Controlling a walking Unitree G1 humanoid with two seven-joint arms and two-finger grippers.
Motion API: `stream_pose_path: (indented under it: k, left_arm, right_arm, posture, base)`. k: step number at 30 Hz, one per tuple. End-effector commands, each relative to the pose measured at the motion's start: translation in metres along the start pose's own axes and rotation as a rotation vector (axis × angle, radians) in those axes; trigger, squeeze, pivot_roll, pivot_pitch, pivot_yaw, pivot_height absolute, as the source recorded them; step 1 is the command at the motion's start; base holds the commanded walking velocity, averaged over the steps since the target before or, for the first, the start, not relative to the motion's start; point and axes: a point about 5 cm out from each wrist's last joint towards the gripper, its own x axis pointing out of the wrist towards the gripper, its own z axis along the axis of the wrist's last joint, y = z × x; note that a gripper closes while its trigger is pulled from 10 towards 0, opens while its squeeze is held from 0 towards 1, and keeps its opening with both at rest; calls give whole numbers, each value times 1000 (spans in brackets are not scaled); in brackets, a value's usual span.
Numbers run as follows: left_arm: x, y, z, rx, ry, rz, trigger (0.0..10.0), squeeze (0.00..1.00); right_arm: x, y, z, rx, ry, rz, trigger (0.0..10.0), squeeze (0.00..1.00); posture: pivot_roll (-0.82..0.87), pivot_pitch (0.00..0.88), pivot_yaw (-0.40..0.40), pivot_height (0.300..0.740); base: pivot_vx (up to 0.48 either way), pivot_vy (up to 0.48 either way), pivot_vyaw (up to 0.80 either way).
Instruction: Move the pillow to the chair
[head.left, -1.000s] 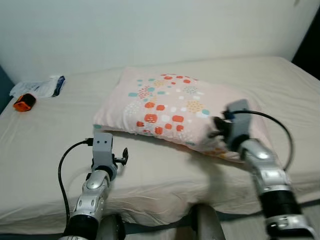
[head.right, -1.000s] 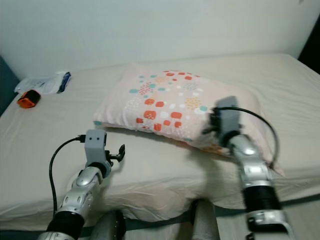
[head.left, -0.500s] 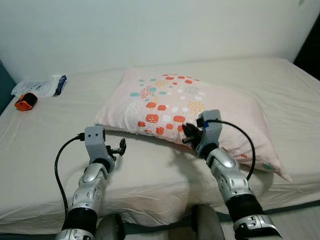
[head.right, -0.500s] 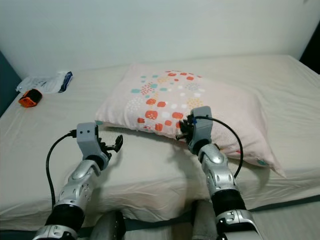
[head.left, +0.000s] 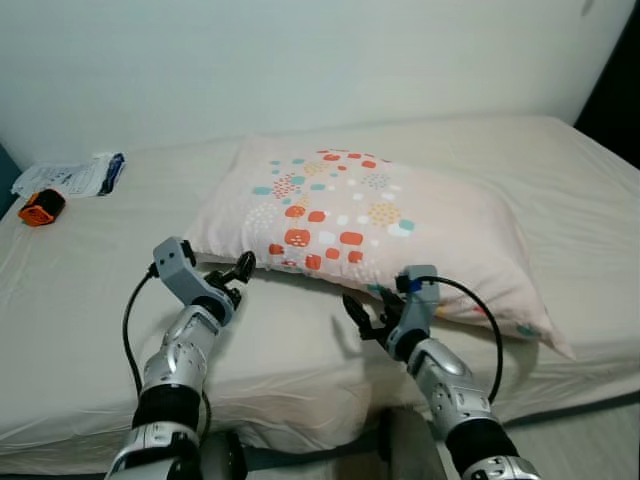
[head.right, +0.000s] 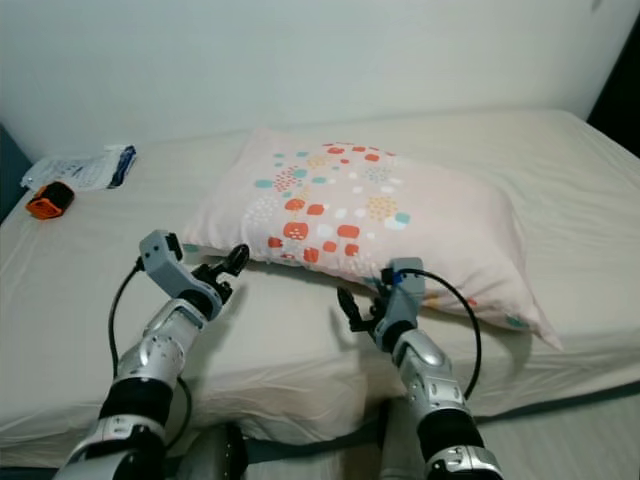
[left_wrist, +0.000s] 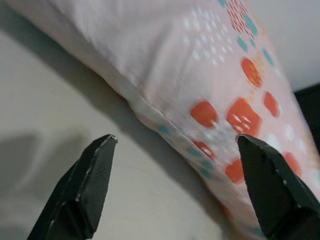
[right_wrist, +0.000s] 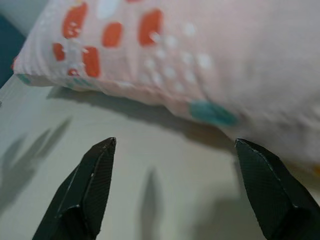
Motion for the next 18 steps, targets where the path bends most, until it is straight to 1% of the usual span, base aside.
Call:
stream_pose_path:
  k: [1,2,3,4,5,6,7,8,9,12,13,17,18]
  left_arm:
    - [1,3,-5,-107,44,-14,10000,0]
    - [3,1,-5,-140,51,-24,10000,0]
    - [3,1,-5,-140,51,-24,10000,0]
    - [5,-1,-6,-158,52,-40,10000,0]
    - [5,-1,-6,-158,52,-40,10000,0]
    - [8,-2,-7,-128,52,-40,10000,0]
    - [11,-3,-7,-106,35,-29,10000,0]
    - [11,-3,-7,-106,35,-29,10000,0]
    - [14,-6,-7,-109,21,-33,10000,0]
    - [18,-14,-7,-133,-8,-57,10000,0]
    - [20,-18,-7,-150,-22,-74,10000,0]
    - [21,-21,-8,-166,-27,-85,10000,0]
    - [23,-25,-10,-170,-39,-98,10000,0]
  right_arm:
    - [-1,2,0,30,-13,8,10000,1000]
    - [-4,1,0,30,-18,6,10000,1000]
    - [-4,1,0,30,-18,6,10000,1000]
    - [-7,0,-1,27,-22,8,10000,1000]
    - [-7,0,-1,27,-22,8,10000,1000]
    - [-11,-1,-2,17,-26,12,10000,1000]
    - [-15,-4,-4,-13,-27,2,10000,1000]
    - [-15,-4,-4,-13,-27,2,10000,1000]
    - [-18,-7,-4,-37,-32,-21,10000,1000]
    - [-23,-12,-2,-59,-55,-63,10000,1000]
    - [-25,-13,-1,-58,-64,-74,10000,867]
    - [-27,-14,0,-55,-69,-78,10000,867]
    - [-31,-15,2,-63,-80,-87,10000,0]
  posture:
    - [-114,80,36,565]
    - [-118,93,34,565]
    - [-118,93,34,565]
    - [-118,96,34,565]
    - [-118,96,34,565]
    - [-122,116,33,565]
    - [-126,128,35,565]
    - [-126,128,35,565]
    - [-135,139,38,565]
    - [-149,162,46,565]
    - [-161,178,54,565]
    - [-164,181,55,565]
    - [-180,212,67,565]
  base:
    - [0,0,0]
    - [0,0,0]
    - [0,0,0]
    - [0,0,0]
    - [0,0,0]
    - [0,0,0]
    - [0,0,0]
    - [0,0,0]
    - [0,0,0]
    - [0,0,0]
    - [0,0,0]
    - [0,0,0]
    - [0,0,0]
